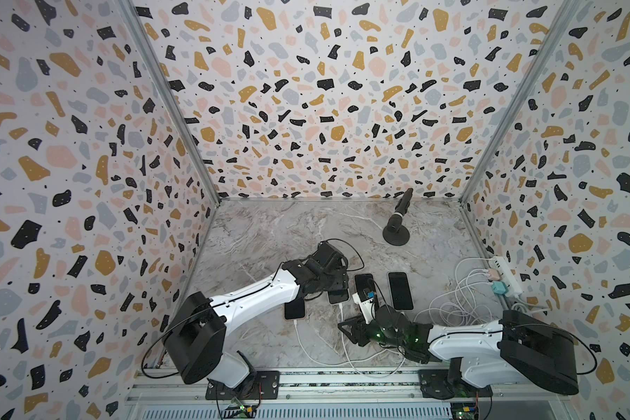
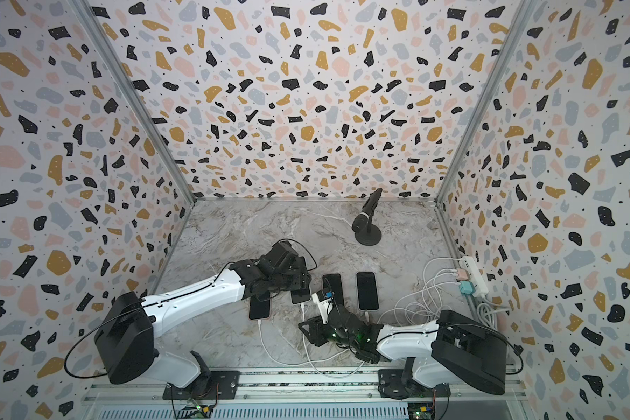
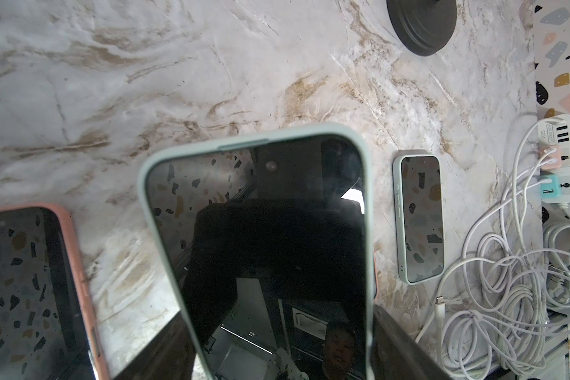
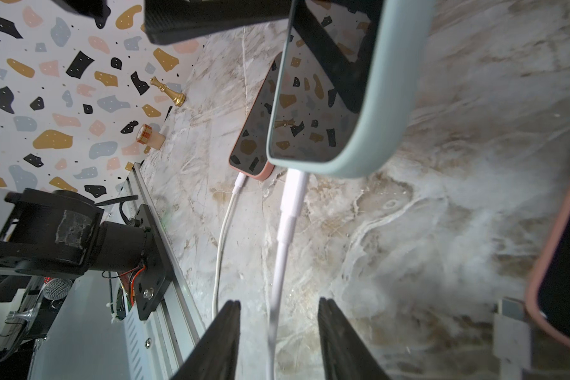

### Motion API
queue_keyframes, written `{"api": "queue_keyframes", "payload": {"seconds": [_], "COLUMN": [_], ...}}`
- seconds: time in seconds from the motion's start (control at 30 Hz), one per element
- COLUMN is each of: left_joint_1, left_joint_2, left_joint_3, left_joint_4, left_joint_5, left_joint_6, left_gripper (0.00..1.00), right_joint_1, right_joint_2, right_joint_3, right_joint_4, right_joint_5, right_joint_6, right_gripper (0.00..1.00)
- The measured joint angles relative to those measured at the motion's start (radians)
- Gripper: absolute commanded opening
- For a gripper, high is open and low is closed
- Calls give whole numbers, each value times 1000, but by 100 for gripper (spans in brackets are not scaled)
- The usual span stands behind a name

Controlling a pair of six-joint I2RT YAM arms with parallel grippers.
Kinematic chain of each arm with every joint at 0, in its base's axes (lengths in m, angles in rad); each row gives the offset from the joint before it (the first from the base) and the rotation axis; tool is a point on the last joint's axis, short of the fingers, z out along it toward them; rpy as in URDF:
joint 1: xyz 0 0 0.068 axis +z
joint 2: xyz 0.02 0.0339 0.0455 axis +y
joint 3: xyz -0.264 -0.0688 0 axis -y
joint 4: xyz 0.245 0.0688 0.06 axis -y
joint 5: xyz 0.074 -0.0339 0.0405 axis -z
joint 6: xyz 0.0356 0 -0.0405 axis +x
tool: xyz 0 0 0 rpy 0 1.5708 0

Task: Unplug the charging cable from the phone
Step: Remove the charging cable from the phone.

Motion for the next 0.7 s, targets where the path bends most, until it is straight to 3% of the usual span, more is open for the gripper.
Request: {"api": "queue_keyframes", "payload": {"seconds": [0.23, 0.7], "left_joint_1": [0, 4], "left_joint_2": [-1, -1], "left_joint_3": [0, 0], "left_joint_4": [2, 3], "left_joint_5": [0, 0], "left_joint_6": [0, 0], "left_gripper": [38, 37], "right_joint_1": [0, 0], "right_joint_2": [5, 2], "right_joint_3": [1, 28], "right_joint_4": [1, -13], "right_joint_5": [-6, -8], "right_joint_6": [-1, -6], "right_gripper": [40, 23]}}
